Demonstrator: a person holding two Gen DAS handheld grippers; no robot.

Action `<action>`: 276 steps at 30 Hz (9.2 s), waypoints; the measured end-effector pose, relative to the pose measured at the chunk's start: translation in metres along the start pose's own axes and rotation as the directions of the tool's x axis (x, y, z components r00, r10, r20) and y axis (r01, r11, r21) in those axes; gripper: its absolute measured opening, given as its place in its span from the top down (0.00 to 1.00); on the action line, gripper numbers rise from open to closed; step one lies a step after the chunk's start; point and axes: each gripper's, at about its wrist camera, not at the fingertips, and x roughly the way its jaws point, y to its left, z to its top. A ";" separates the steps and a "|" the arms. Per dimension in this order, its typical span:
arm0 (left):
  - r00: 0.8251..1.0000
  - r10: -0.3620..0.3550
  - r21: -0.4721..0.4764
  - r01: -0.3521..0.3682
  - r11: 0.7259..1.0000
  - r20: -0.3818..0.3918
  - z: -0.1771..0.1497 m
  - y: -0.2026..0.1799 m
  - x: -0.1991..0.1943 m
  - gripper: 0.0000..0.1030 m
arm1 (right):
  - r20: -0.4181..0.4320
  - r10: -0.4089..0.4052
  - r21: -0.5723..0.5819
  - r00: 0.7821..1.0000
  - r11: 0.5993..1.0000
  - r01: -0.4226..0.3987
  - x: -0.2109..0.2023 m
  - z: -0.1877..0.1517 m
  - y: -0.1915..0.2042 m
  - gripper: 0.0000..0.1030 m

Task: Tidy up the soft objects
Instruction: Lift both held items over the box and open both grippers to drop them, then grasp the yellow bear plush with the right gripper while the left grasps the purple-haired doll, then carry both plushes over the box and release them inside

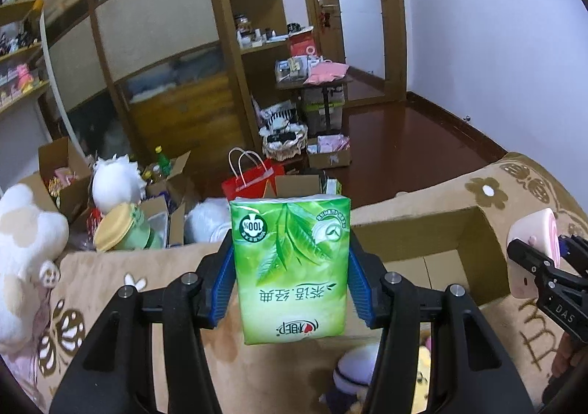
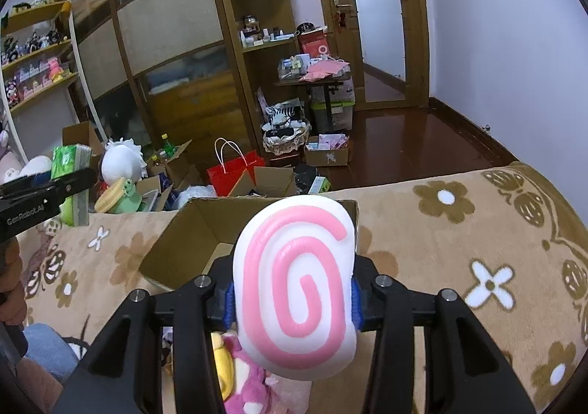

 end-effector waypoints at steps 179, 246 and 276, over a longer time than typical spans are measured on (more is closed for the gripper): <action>0.827 -0.370 -0.153 0.337 0.929 -0.424 -0.131 -0.030 0.071 0.57 | -0.280 0.132 -0.133 0.951 0.976 -0.174 0.055 -0.111 0.080 0.42; 0.993 -0.102 0.030 0.101 0.994 0.056 -0.025 -0.032 0.026 0.55 | 0.139 0.025 -0.007 0.990 1.000 -0.025 -0.002 0.012 0.021 0.40; 0.988 -0.143 0.067 0.146 0.987 -0.051 -0.051 -0.058 0.065 0.38 | -0.051 0.023 0.039 0.998 0.999 -0.021 0.054 -0.022 0.004 0.37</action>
